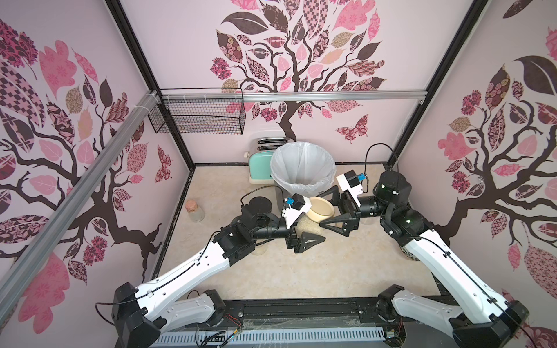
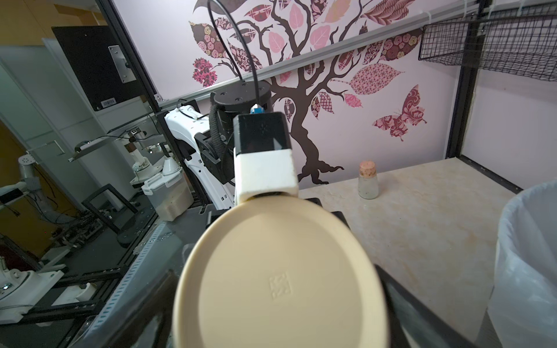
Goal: Empty moldy rice from jars
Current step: Unscrew the lid from the jar.
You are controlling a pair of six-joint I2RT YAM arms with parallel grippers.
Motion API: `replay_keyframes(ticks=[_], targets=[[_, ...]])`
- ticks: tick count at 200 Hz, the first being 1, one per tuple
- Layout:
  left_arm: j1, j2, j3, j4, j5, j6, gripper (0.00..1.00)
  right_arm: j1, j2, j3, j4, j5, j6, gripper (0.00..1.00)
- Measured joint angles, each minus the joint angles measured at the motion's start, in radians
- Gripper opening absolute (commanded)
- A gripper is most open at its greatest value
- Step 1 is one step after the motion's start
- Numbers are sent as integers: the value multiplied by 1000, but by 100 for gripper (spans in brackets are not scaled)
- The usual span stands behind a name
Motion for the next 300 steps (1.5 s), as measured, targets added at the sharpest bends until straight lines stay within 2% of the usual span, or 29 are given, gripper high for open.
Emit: replay_keyframes(ticks=[40,92,175,235,300], targets=[[12,0,1,2,-21,3,66,2,-60,0,-103,126,-15,100],[21,19,1,21,-50,10,66,2,-109,46,-212,340,72,100],[21,60,1,23,-72,25,66,31,-77,99,-265,463,232,99],[23,90,6,22,-77,27,66,127,-48,152,-321,589,220,100],[24,105,19,18,-79,27,65,133,-38,153,-393,687,196,99]])
